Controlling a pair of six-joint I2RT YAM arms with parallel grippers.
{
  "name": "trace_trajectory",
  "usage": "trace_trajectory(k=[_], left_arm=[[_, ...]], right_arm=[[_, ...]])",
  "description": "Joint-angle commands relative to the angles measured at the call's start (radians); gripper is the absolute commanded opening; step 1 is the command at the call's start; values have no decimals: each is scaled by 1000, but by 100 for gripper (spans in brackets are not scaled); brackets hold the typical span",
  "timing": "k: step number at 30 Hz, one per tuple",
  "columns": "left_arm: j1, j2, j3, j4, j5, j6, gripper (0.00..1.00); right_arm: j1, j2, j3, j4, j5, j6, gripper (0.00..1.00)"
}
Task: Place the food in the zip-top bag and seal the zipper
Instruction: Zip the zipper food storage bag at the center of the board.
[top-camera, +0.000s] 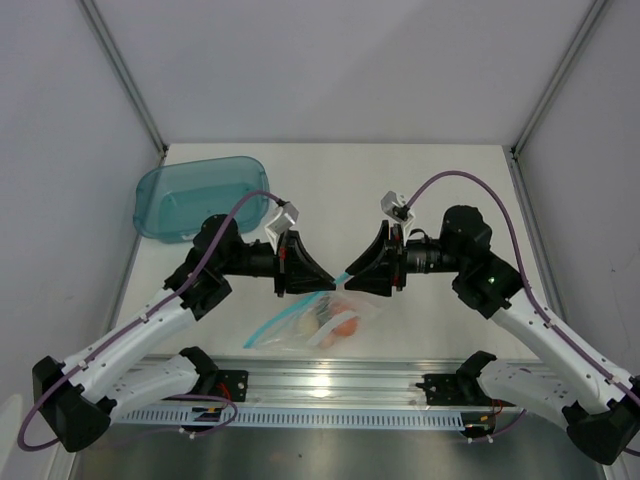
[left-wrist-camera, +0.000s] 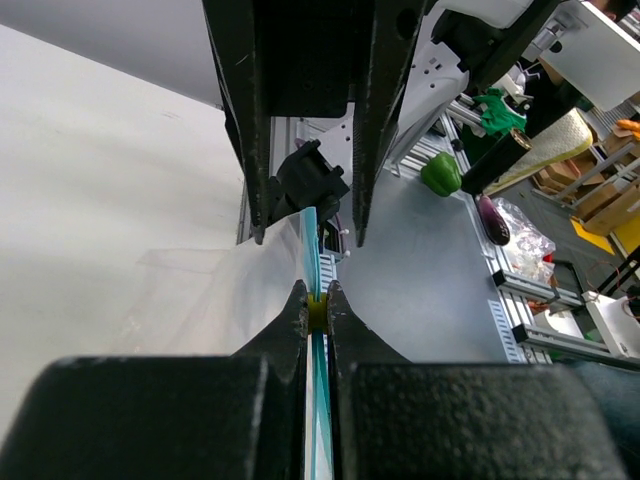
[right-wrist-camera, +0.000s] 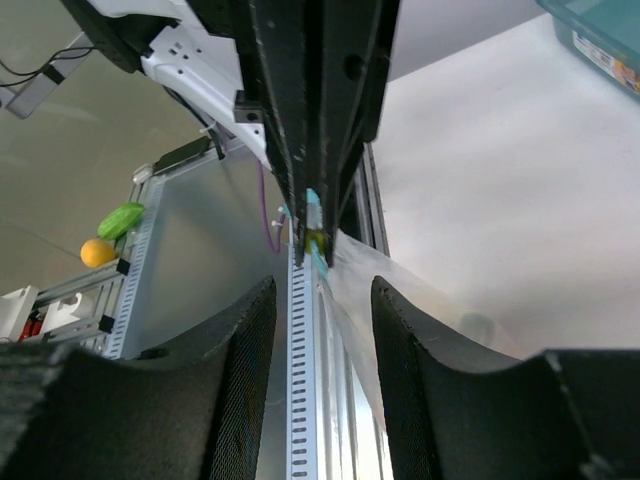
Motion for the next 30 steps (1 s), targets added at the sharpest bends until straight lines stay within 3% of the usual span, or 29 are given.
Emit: trace_trajectory(k=[1, 14, 28, 30], left_arm=[[9, 8, 11, 51, 39, -26, 1], [9, 19, 25, 38, 52, -20, 0], [12, 22, 26, 25, 53, -9, 1], [12, 19, 26, 22, 52, -9, 1]], right_arm=[[-2, 20, 59, 70, -83, 14, 45], [8, 74, 77, 75, -134, 14, 15], [39, 103, 75, 41, -161, -6, 9], [42, 106, 75, 36, -152, -9, 1]])
